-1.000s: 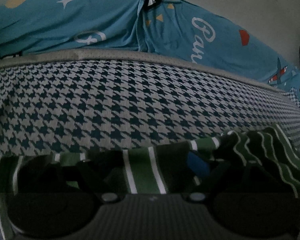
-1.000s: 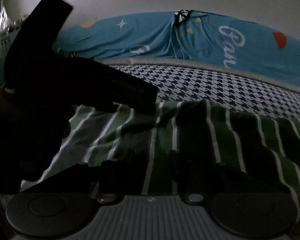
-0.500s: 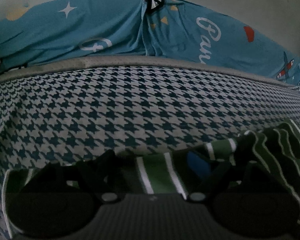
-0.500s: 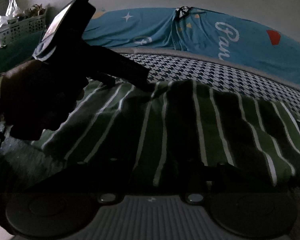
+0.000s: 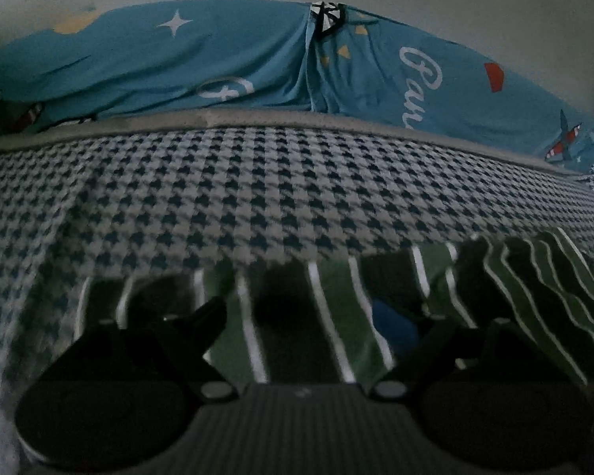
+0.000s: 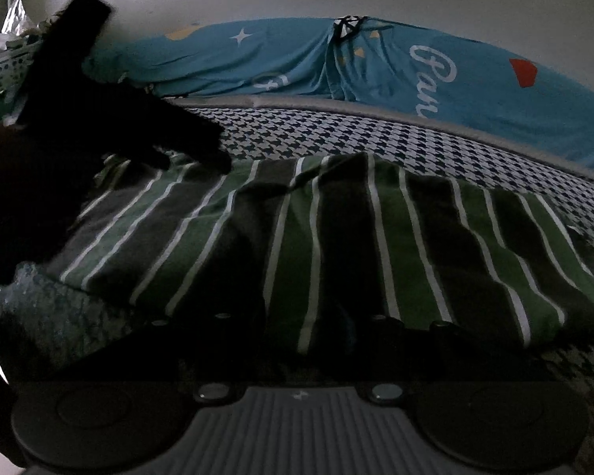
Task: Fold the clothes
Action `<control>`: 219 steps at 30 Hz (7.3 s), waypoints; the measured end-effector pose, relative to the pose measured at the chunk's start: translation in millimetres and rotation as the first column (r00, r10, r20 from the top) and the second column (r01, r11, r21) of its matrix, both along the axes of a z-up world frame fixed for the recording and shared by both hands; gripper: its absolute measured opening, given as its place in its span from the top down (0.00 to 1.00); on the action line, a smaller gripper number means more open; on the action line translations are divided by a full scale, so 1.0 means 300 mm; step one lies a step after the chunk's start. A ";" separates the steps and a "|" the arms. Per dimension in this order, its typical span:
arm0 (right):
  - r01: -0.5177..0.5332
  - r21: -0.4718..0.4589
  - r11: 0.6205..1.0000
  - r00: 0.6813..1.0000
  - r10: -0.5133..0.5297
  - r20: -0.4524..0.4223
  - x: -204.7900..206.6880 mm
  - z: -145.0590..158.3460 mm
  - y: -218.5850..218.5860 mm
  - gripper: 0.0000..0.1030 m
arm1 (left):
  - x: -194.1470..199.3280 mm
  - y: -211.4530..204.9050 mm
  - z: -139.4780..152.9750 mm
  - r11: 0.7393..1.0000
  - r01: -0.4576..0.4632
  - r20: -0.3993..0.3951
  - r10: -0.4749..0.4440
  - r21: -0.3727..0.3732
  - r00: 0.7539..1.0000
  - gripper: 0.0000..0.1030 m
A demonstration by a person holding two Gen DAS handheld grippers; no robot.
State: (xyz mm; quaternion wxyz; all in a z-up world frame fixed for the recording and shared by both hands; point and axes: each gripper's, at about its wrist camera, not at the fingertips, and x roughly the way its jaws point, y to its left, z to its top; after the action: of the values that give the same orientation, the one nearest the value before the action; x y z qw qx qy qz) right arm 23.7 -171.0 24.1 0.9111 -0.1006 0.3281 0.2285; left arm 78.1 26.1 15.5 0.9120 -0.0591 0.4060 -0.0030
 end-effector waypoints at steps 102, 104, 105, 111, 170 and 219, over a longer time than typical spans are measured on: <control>0.145 0.004 0.989 0.987 -0.145 -0.071 -0.114 -0.053 -0.128 0.10 | -0.663 -0.204 0.085 0.998 0.033 -0.063 -0.030 0.047 0.998 0.00; 0.150 0.010 0.989 0.986 -0.149 -0.073 -0.116 -0.052 -0.133 0.10 | -0.664 -0.209 0.088 0.998 0.035 -0.064 -0.032 0.049 0.997 0.00; 0.151 0.015 0.988 0.986 -0.150 -0.074 -0.116 -0.052 -0.136 0.10 | -0.664 -0.211 0.089 0.998 0.036 -0.064 -0.033 0.051 0.997 0.00; 0.159 0.029 0.987 0.985 -0.156 -0.078 -0.116 -0.049 -0.143 0.10 | -0.673 -0.226 0.090 0.998 0.049 -0.065 -0.045 0.050 0.997 0.00; 0.306 0.077 0.949 0.947 -0.295 -0.130 -0.116 -0.034 -0.274 0.12 | -0.693 -0.347 0.134 0.990 0.136 -0.070 -0.133 0.047 0.989 0.00; 0.414 0.238 0.879 0.908 -0.381 -0.174 -0.094 0.021 -0.453 0.25 | -0.655 -0.421 0.142 0.983 0.181 -0.021 -0.180 0.038 0.983 0.00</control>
State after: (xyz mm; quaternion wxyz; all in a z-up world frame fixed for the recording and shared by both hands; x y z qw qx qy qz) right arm -4.3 -306.8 30.5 0.9219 0.1080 0.3624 0.0846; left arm -118.3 -100.4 58.1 0.9053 -0.0038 0.4177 -0.0770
